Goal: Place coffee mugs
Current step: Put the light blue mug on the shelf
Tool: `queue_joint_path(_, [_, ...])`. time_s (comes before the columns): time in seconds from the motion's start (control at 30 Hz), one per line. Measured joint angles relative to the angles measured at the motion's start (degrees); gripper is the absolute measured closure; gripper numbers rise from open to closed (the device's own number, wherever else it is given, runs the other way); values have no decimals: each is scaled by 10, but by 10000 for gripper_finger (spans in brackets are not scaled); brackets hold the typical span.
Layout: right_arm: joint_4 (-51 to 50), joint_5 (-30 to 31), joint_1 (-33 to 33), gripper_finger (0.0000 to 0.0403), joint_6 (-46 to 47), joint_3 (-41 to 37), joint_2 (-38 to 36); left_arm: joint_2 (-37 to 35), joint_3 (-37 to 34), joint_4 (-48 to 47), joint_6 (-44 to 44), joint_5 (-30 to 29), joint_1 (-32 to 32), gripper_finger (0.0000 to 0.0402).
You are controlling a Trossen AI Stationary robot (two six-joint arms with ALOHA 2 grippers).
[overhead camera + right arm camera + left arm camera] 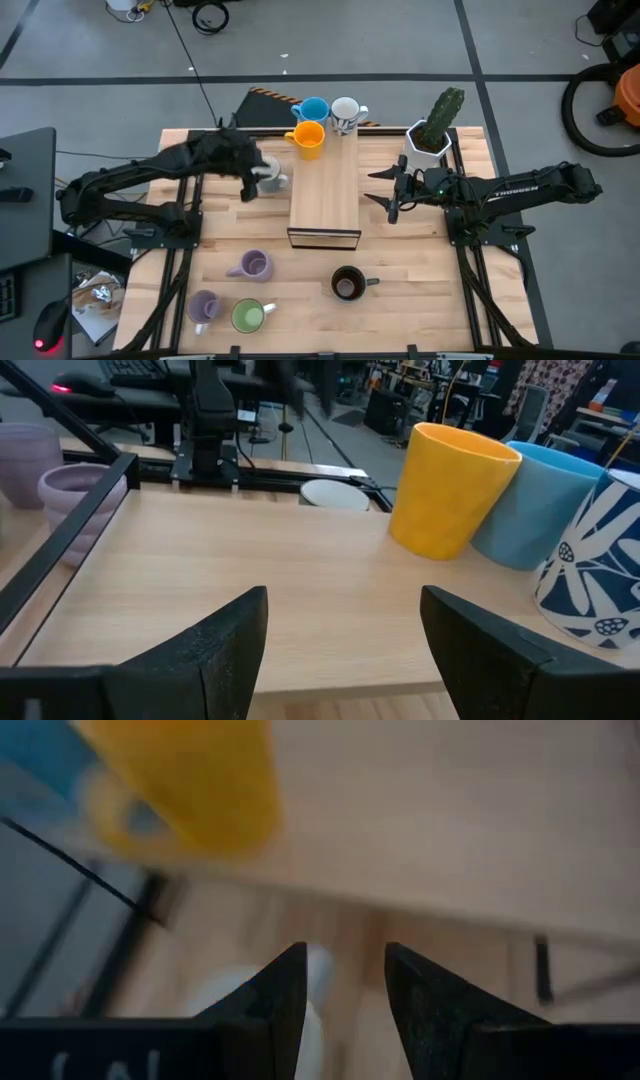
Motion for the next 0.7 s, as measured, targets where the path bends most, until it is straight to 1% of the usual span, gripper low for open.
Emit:
queue_joint_path(0.07, [0,0,0,134,0,0,0,0,-36,14,-15,-19,-18,260])
queue_joint_path(0.13, [0,0,0,134,0,0,0,0,-78,47,-28,-52,-40,260])
queue_joint_path(0.27, [0,0,0,134,2,0,0,1,-151,110,-56,-147,-82,260])
queue_joint_path(0.33, [0,0,0,134,2,0,0,1,-173,122,-75,-198,-96,260])
queue_joint_path(0.4, [2,0,0,134,2,0,0,1,-183,122,-99,-231,-104,260])
queue_joint_path(0.53, [7,1,0,134,1,0,0,1,-185,121,-129,-230,-104,260])
queue_joint_path(0.7, [13,1,-1,134,-11,0,0,11,-185,120,-119,-228,-97,260])
